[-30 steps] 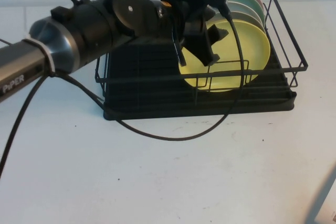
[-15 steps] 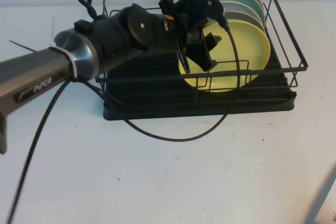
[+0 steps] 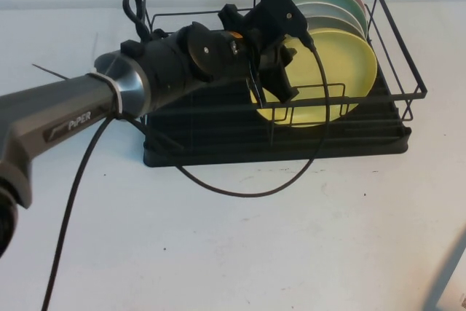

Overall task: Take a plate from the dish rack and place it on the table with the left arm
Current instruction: Grasp the plate from the shelf, then place the plate from the table

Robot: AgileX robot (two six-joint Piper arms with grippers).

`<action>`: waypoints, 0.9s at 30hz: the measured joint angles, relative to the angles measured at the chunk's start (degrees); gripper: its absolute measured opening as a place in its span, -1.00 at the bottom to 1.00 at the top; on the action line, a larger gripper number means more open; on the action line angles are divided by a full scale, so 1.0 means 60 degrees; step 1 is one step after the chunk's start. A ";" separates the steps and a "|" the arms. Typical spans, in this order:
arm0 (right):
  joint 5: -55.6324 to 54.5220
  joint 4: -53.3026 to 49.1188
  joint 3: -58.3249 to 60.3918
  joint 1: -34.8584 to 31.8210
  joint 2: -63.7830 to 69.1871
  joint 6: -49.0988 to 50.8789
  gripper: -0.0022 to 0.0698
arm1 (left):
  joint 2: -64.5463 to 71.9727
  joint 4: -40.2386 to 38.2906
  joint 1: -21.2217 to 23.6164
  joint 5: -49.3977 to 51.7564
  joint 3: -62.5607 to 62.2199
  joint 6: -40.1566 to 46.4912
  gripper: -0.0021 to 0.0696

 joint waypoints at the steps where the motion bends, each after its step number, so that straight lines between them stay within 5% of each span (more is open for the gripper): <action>1: 0.0000 0.0000 0.0000 0.0000 0.0000 0.0000 -1.00 | 0.0000 0.0047 0.0000 0.0020 0.0000 0.0000 -0.68; 14: 0.0000 0.0000 0.0000 0.0000 0.0000 0.0000 -1.00 | -0.3257 0.0451 0.0060 0.0890 0.0011 -0.0301 -0.76; 23: 0.0000 0.0000 0.0000 0.0000 0.0000 0.0000 -1.00 | -0.4813 0.1405 0.1159 0.7289 0.0069 -0.6363 -0.76; 27: 0.0000 0.0000 0.0000 0.0000 0.0000 0.0000 -1.00 | -0.4849 0.1428 0.1796 0.8482 0.0949 -0.7470 -0.76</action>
